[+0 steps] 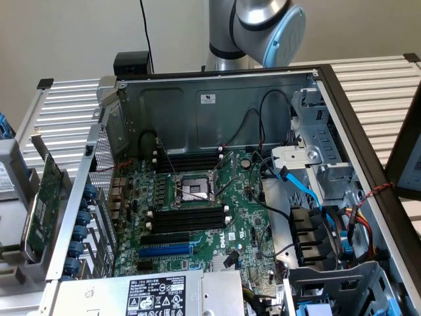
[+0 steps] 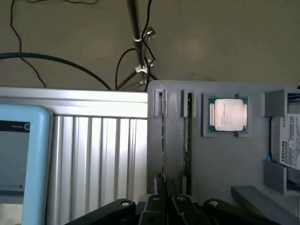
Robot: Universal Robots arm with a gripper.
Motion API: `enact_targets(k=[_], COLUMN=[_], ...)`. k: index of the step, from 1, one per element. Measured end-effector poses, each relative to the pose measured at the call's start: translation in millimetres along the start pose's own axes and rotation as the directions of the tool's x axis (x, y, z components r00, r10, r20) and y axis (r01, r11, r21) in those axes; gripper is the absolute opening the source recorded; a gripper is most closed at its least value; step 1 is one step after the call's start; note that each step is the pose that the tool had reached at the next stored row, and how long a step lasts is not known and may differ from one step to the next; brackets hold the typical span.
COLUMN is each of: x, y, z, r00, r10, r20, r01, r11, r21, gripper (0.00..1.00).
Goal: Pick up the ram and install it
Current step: 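Pick up the ram and move it above insertion slot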
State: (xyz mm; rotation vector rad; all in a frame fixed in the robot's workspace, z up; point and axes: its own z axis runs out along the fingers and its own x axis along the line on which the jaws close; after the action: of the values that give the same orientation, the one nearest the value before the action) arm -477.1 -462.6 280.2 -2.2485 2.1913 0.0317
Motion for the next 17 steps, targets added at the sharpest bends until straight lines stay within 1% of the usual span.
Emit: enact_targets(k=[17], x=[0.5], y=[-58.0], z=[-78.0], r00=[1.0], r10=[0.0], r20=[0.0001], r01=[0.0], r11=[1.0], r21=[-0.0012], gripper=[0.12])
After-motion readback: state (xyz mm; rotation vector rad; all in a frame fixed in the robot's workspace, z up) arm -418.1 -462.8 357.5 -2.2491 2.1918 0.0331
